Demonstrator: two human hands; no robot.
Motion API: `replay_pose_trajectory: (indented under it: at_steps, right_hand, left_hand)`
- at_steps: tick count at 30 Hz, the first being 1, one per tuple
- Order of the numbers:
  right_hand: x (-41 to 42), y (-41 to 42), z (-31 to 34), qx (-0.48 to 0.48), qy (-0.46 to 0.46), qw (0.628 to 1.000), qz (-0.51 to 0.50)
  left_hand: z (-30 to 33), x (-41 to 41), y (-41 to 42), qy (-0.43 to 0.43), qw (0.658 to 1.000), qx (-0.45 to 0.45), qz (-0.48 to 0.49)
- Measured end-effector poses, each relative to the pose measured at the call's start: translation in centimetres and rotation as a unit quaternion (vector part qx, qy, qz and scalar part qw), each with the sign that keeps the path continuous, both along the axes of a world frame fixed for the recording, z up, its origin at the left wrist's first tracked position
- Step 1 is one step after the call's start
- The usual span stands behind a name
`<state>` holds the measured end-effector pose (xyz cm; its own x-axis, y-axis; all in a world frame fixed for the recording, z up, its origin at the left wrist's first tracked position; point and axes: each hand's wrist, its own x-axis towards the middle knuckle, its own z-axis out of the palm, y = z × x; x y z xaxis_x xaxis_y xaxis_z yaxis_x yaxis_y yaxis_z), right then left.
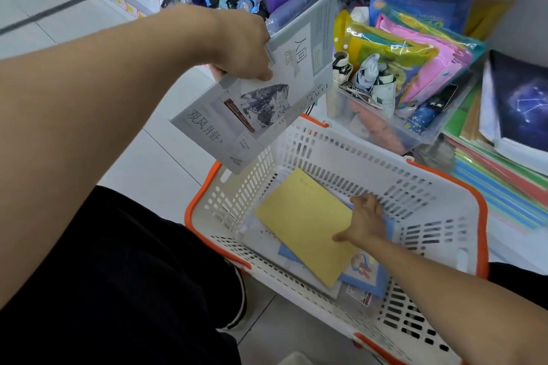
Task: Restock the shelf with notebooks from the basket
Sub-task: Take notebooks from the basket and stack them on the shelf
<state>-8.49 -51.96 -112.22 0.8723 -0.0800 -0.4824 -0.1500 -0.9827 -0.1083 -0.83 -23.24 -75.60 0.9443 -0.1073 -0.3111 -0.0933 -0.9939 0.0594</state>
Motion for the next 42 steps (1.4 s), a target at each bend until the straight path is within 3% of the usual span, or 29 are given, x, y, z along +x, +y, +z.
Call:
replay_pose_trajectory:
  at_steps: [2,5,7,13,19,21,23,25,27,28,31,34,37,42]
  right_hand:
    - [0.4,0.1,0.8,0.03,0.037,0.999,-0.018]
    - [2.3,0.4,4.3,0.159,0.157,0.975,0.011]
    - [4.1,0.9,8.8,0.234,0.177,0.955,0.042]
    - [9.5,-0.9,28.7,0.29,0.089,0.951,0.063]
    - [9.6,-2.6,43.4,0.4,0.033,0.916,0.013]
    - [9.8,-3.4,45.9,0.468,-0.016,0.883,-0.014]
    - [9.3,-3.5,46.2,0.548,-0.039,0.833,-0.064]
    - [8.3,-2.4,44.3,0.591,-0.052,0.799,-0.093]
    - [7.4,-0.5,42.2,0.579,-0.078,0.806,-0.091]
    - [7.2,0.4,41.6,0.567,-0.096,0.814,-0.082]
    - [7.0,2.2,41.5,0.594,-0.099,0.792,-0.1]
    - [6.5,2.9,42.0,0.652,-0.051,0.746,-0.125]
    - [5.9,2.3,42.8,0.662,-0.125,0.727,-0.135]
    - [5.8,0.1,45.4,0.734,-0.316,0.578,-0.166]
  left_hand:
    - [-0.1,0.2,0.2,0.003,1.0,-0.001,0.005]
    - [-0.3,0.7,0.8,0.005,1.0,-0.002,0.015]
    - [-0.4,1.0,1.4,0.001,0.999,-0.009,0.032]
    - [0.2,1.7,2.6,-0.082,0.992,-0.026,0.088]
    - [1.8,1.9,3.4,-0.123,0.955,-0.164,0.212]
    - [1.9,1.8,4.0,-0.116,0.905,-0.304,0.273]
    - [2.4,1.1,3.8,-0.062,0.795,-0.507,0.326]
    - [2.9,0.5,3.1,-0.013,0.699,-0.639,0.321]
    - [3.7,0.0,1.8,0.018,0.626,-0.719,0.303]
    - [4.3,-0.3,1.1,0.031,0.608,-0.739,0.289]
    - [5.4,-1.0,-1.0,0.037,0.581,-0.774,0.249]
    - [6.6,-1.4,-2.1,0.019,0.582,-0.778,0.236]
    - [8.5,-1.7,-2.8,0.01,0.577,-0.787,0.218]
    - [12.7,-2.4,-6.5,0.078,0.552,-0.828,0.057]
